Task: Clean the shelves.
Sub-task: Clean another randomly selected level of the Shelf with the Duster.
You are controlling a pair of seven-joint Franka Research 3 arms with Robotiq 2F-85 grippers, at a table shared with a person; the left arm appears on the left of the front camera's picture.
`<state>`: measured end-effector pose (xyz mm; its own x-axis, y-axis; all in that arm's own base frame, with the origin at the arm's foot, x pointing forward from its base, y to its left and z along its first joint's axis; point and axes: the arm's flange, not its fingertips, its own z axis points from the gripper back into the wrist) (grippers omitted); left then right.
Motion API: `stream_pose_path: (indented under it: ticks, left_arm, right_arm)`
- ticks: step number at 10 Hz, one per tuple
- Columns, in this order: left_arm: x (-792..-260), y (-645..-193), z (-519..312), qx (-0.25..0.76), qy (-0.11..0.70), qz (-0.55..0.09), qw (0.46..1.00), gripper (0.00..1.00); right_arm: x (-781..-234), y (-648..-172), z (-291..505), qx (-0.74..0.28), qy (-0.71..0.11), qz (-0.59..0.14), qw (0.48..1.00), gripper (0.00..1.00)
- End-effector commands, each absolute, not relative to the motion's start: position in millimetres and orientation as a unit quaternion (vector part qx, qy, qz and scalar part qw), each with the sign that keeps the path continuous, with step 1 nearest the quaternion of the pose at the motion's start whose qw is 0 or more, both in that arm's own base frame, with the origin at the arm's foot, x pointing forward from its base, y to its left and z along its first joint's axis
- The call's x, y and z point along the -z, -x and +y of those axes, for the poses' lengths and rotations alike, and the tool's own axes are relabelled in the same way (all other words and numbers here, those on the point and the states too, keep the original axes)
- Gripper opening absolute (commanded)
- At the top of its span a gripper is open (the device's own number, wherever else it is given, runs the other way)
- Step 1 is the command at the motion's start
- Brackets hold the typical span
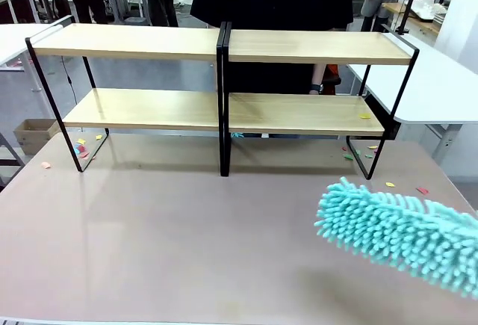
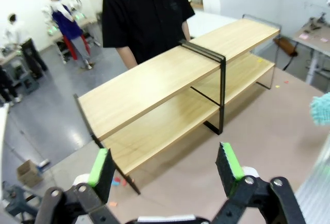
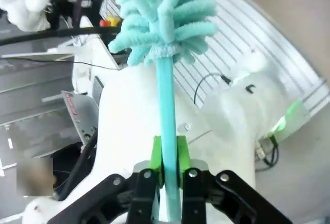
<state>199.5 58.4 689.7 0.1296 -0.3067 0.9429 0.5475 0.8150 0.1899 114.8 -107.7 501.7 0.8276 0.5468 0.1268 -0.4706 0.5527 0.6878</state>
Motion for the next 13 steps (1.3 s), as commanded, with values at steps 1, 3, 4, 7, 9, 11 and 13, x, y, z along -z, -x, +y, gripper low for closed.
stream_pose_path:
  ticks: [1, 3, 4, 7, 9, 11, 13]
  left_arm:
    - [-688, -201, 58, 0.286, 0.1, -0.595, 0.745, 1.0]
    - [-688, -201, 58, 0.286, 0.1, -0.595, 0.745, 1.0]
    - [-688, -201, 58, 0.286, 0.1, -0.595, 0.745, 1.0]
    - [-688, -201, 58, 0.286, 0.1, -0.595, 0.745, 1.0]
    - [-688, -201, 58, 0.286, 0.1, -0.595, 0.745, 1.0]
    - [-688, -201, 58, 0.286, 0.1, -0.595, 0.745, 1.0]
    - [-688, -201, 58, 0.286, 0.1, -0.595, 0.745, 1.0]
  right_arm:
    - [-506, -132, -86, -0.276, -0.344, 0.094, 0.893, 0.13]
    - [-506, -132, -86, -0.276, -0.344, 0.094, 0.893, 0.13]
    - [-506, -132, -86, -0.276, -0.344, 0.094, 0.893, 0.13]
    - [-506, -132, -86, -0.276, -0.344, 0.094, 0.893, 0.13]
    - [-502, -135, -87, -0.284, -0.334, 0.1, 0.893, 0.13]
    - [-504, -175, -49, -0.242, -0.306, 0.106, 0.915, 0.13]
    - [-510, -211, -18, -0.229, -0.274, 0.086, 0.93, 0.13]
